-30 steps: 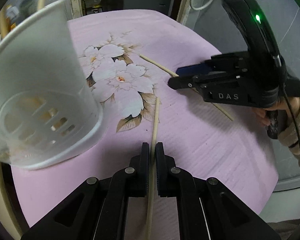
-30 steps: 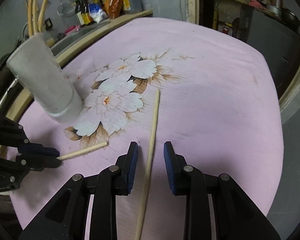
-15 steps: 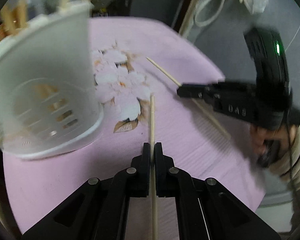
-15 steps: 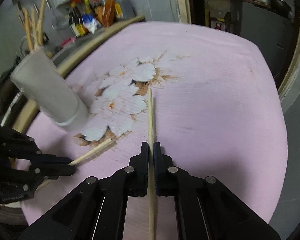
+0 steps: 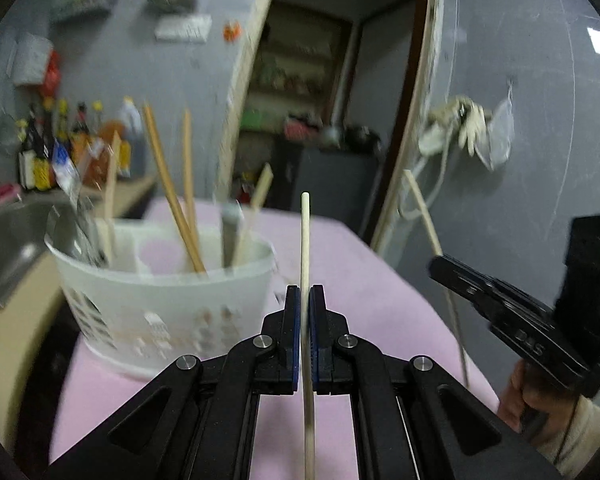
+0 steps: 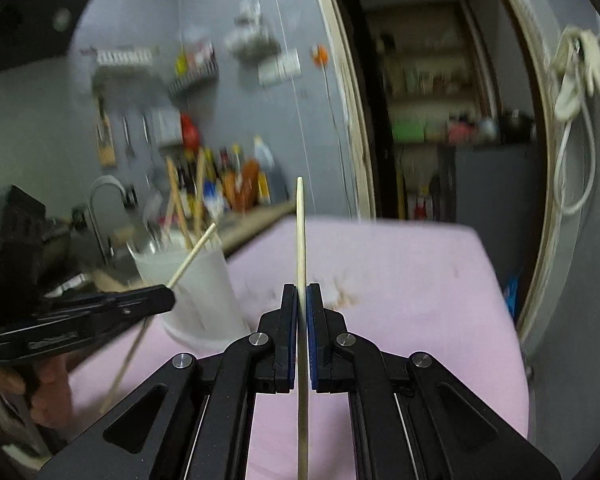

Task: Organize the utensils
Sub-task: 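Lift both chopsticks upright and carry them toward the white basket, then lower both chopsticks into the basket and open both grippers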

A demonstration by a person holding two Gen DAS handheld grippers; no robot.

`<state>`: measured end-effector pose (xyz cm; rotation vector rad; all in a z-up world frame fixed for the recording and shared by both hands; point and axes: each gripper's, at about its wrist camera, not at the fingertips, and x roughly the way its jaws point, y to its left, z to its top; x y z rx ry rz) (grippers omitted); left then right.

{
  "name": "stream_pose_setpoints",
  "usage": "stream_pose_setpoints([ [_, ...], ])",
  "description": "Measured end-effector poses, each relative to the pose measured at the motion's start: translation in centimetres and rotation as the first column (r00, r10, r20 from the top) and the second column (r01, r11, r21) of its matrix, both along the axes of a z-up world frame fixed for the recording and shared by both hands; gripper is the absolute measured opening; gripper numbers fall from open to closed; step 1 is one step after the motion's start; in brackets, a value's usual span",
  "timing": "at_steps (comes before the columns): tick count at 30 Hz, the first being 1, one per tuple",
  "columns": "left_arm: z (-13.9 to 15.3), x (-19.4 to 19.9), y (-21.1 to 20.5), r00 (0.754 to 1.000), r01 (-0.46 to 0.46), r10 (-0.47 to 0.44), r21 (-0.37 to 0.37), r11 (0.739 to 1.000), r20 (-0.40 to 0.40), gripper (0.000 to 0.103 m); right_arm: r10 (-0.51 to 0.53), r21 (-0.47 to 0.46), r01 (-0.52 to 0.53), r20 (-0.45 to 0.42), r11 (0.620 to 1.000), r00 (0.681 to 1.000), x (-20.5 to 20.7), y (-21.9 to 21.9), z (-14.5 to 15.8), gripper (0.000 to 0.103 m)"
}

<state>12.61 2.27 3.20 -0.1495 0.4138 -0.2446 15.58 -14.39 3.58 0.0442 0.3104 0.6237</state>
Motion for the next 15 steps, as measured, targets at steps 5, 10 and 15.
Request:
stream_pose_setpoints([
  [5, 2.5, -1.8, 1.6, 0.989, -0.061, 0.061, -0.003, 0.998, 0.135, 0.002, 0.002, 0.054, -0.009, 0.124, 0.998, 0.992, -1.2, 1.8, 2.7, 0.003],
  [10, 5.2, -1.5, 4.5, 0.963, -0.070, 0.078, -0.039, 0.997, 0.259, 0.002, 0.028, 0.135, -0.057, 0.209, 0.989, 0.978, -0.9, 3.4, 5.1, 0.003],
  [15, 8.5, -1.0, 8.0, 0.923, -0.112, 0.126, -0.061, 0.992, 0.364, 0.002, 0.046, 0.177, -0.101, 0.292, 0.979, 0.955, -0.5, 5.7, 7.2, 0.003],
])
